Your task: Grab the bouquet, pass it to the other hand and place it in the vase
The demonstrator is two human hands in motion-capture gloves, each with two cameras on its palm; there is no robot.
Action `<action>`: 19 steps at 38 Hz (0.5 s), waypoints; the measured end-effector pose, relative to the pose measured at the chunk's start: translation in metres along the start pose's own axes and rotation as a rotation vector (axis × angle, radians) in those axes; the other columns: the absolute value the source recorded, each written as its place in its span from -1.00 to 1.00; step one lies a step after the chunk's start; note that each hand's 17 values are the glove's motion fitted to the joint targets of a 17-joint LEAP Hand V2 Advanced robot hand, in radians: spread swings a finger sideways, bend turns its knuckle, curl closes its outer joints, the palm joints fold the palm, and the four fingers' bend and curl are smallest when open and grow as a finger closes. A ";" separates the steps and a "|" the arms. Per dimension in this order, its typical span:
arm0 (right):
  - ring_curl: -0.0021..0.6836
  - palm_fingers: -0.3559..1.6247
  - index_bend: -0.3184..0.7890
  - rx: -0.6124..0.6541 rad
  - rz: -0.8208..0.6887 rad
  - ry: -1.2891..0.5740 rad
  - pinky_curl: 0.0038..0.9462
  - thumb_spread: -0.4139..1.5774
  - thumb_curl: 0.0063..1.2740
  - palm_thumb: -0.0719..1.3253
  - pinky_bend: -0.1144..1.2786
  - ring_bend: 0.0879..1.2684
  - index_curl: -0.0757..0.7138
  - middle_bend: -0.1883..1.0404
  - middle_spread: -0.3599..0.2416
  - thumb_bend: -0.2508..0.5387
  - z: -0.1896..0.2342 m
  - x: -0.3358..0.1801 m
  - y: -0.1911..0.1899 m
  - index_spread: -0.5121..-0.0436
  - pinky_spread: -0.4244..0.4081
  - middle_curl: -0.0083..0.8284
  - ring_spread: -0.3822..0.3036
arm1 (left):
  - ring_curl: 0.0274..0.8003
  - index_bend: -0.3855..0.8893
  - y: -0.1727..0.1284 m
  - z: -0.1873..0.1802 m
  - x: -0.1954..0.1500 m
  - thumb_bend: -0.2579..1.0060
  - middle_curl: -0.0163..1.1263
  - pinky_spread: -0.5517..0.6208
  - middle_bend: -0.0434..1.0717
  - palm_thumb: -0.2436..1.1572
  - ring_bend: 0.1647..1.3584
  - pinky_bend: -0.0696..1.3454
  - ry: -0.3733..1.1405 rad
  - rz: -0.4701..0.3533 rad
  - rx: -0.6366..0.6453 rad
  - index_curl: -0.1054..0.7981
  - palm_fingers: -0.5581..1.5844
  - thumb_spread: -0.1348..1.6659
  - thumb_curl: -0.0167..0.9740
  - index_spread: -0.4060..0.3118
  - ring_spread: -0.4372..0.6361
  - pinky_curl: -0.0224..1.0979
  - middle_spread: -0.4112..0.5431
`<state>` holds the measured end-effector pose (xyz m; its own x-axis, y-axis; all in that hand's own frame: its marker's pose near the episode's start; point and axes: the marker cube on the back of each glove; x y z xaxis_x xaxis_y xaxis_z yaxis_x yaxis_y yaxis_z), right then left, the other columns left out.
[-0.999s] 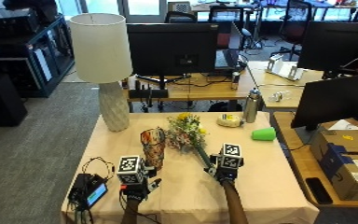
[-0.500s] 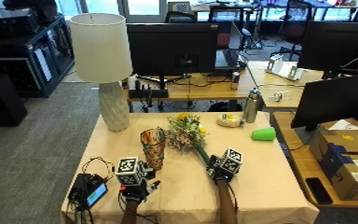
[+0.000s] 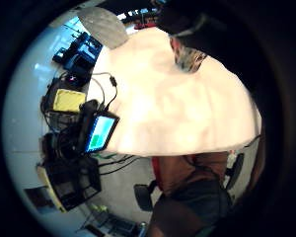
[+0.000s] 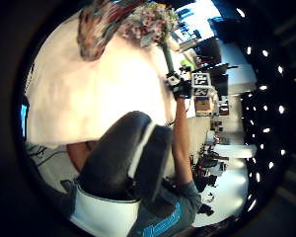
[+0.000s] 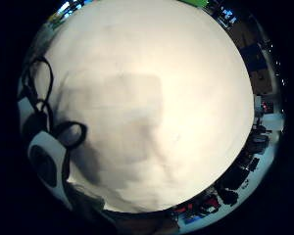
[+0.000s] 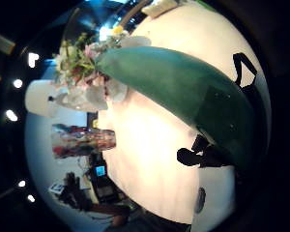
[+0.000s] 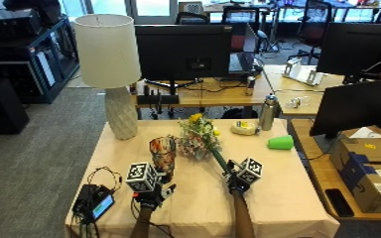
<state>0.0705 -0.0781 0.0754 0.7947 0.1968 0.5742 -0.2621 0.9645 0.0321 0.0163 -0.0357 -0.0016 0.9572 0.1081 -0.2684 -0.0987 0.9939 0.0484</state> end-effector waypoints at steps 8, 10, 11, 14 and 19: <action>0.48 0.78 -0.19 -0.081 -0.004 -0.443 -0.09 0.07 -0.12 0.45 0.15 0.46 -0.06 0.31 -0.40 -0.27 -0.018 -0.041 0.023 0.06 -0.59 0.15 -0.45 | -0.47 0.17 -0.040 -0.028 0.066 -0.54 -0.40 0.61 -0.52 -0.44 -0.39 -0.26 0.414 0.097 0.178 -0.05 0.02 0.31 -0.46 -0.05 0.39 -0.46 0.00; 0.51 0.77 -0.18 -0.040 -0.062 -0.515 -0.07 0.06 -0.10 0.46 0.17 0.50 -0.04 0.34 -0.40 -0.30 -0.026 -0.050 0.025 0.07 -0.61 0.17 -0.45 | -0.47 0.21 -0.051 -0.032 0.082 -0.53 -0.39 0.55 -0.49 -0.39 -0.41 -0.33 0.487 0.122 0.177 -0.01 0.12 0.32 -0.44 -0.13 0.28 -0.48 -0.10; 0.52 0.76 -0.17 -0.011 -0.089 -0.530 -0.06 0.05 -0.09 0.47 0.18 0.51 -0.03 0.35 -0.39 -0.31 -0.027 -0.052 0.024 0.07 -0.62 0.19 -0.45 | -0.46 0.20 -0.057 -0.035 0.090 -0.53 -0.39 0.51 -0.49 -0.38 -0.42 -0.34 0.510 0.133 0.172 0.00 0.14 0.32 -0.43 -0.16 0.24 -0.47 -0.13; 0.55 0.75 -0.15 0.094 -0.132 -0.498 -0.04 0.04 -0.07 0.48 0.21 0.53 0.00 0.38 -0.40 -0.36 -0.014 -0.040 0.007 0.07 -0.64 0.22 -0.46 | -0.42 0.15 -0.073 -0.041 0.113 -0.53 -0.35 0.40 -0.45 -0.31 -0.41 -0.38 0.550 0.152 0.166 0.01 0.23 0.32 -0.40 -0.22 0.09 -0.46 -0.25; 0.57 0.73 -0.14 0.115 -0.205 -0.612 -0.02 0.03 -0.04 0.49 0.23 0.56 0.04 0.40 -0.40 -0.41 0.000 -0.048 0.004 0.06 -0.65 0.26 -0.45 | -0.37 0.04 -0.095 -0.045 0.144 -0.56 -0.31 0.30 -0.48 -0.23 -0.44 -0.42 0.664 0.177 0.158 0.03 0.25 0.29 -0.36 -0.25 -0.03 -0.42 -0.35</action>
<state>0.0311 -0.0838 0.0477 0.3883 -0.1578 0.9079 -0.2219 0.9402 0.2583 0.1518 -0.1140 -0.0883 0.5567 0.3068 -0.7719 -0.1486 0.9511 0.2708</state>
